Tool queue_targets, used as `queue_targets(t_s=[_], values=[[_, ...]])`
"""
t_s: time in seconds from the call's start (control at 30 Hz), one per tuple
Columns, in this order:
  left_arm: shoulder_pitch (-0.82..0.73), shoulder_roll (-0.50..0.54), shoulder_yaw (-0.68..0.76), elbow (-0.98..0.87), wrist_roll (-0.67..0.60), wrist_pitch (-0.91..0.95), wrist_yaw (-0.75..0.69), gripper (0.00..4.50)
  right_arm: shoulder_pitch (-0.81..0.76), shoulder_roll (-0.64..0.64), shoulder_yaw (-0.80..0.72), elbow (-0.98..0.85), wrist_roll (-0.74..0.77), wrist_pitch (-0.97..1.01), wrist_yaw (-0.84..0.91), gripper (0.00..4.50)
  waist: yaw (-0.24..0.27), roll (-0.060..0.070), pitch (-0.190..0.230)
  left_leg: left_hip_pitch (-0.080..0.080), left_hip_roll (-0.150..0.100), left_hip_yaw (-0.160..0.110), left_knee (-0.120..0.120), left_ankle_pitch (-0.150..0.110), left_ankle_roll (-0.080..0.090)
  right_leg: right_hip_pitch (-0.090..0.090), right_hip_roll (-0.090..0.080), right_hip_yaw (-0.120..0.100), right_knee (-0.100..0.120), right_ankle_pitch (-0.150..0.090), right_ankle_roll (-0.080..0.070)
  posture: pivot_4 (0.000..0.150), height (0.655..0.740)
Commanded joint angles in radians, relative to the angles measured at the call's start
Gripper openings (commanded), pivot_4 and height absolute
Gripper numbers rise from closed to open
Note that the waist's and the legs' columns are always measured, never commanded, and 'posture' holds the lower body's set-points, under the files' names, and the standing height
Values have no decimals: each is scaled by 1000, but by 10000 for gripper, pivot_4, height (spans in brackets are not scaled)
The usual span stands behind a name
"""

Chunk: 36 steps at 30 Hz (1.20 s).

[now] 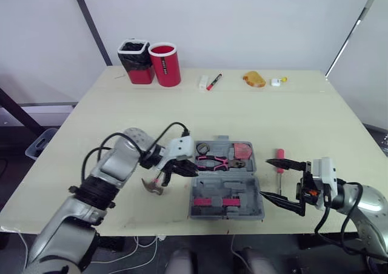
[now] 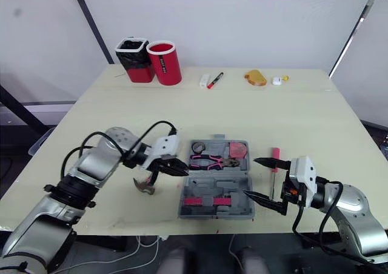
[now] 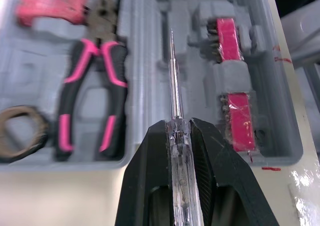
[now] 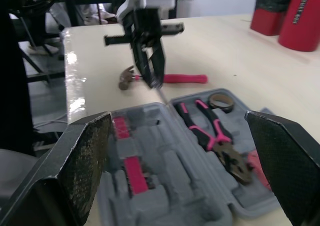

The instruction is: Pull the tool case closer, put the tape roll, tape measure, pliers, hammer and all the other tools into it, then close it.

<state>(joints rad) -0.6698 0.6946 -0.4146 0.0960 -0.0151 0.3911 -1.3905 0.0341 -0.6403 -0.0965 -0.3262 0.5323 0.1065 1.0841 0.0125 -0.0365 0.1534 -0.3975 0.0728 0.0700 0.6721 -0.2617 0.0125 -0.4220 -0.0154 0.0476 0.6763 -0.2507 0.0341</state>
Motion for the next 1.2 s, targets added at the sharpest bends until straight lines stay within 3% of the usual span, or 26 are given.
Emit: queue_targets(t_s=[0.03,0.53,1.2], values=[[-46,-48,-47,-24,46,24,34,886,2,-11,-37,-5,6,-23,0,45000,1,0,0,0,0,0,0,0,0,0,0,0,0,0,0,1500,7400],[-113,-189,-184,5,158,140,80,886,11,-2,-29,-8,-14,-33,-15,45000,0,0,0,0,0,-1,0,0,0,0,0,0,0,0,0,1500,7400],[-112,-157,-202,-13,189,157,88,886,22,-2,-14,-5,-22,-50,-30,45000,0,0,0,0,0,-1,0,0,0,0,0,0,0,0,0,1500,7400]])
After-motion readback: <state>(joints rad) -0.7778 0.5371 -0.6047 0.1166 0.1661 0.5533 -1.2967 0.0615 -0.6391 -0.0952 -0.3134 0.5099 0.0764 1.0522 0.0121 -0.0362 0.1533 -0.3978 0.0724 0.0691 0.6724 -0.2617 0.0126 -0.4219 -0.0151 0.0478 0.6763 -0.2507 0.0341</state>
